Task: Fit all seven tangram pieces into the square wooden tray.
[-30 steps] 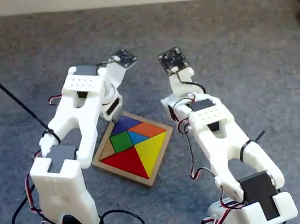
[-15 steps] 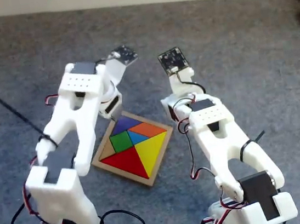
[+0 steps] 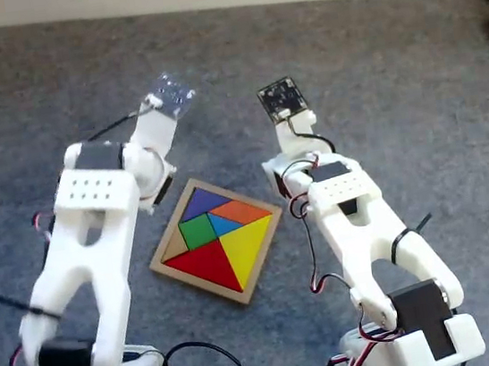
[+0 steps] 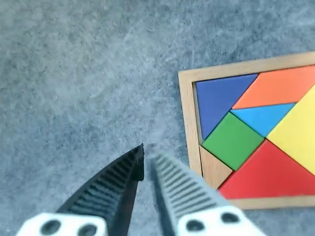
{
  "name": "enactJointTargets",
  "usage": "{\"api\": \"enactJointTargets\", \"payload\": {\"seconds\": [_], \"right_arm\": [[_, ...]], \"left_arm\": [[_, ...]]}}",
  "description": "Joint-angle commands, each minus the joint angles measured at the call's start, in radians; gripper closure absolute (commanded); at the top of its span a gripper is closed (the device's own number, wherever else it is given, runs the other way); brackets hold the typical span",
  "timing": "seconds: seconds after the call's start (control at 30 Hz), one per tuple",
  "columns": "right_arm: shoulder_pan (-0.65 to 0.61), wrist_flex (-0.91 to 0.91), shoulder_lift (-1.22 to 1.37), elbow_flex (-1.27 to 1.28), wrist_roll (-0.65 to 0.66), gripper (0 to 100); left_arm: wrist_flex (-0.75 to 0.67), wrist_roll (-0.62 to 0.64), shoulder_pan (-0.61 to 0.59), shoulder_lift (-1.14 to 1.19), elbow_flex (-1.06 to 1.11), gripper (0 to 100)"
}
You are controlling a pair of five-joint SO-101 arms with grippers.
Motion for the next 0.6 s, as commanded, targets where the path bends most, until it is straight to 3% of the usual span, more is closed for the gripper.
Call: {"api": "enactJointTargets", "payload": {"seconds": [0.0, 0.2, 0.4, 0.57], "right_arm": [[0.016, -0.019, -0.012, -0.012, 0.005, 98.8], [0.019, -0.016, -0.018, -0.012, 0.0, 98.8], [0.073, -0.015, -0.077, -0.012, -0.005, 99.2], [0.125, -0.015, -0.214, -0.008, -0.06, 99.3]], "left_arm": [[-0.091, 0.048, -0.015, -0.145, 0.105, 100], [-0.232, 0.193, -0.036, -0.274, 0.297, 99], [-0.462, 0.333, -0.101, -0.337, 0.492, 99], [-0.624, 0.319, -0.102, -0.378, 0.625, 99]]}}
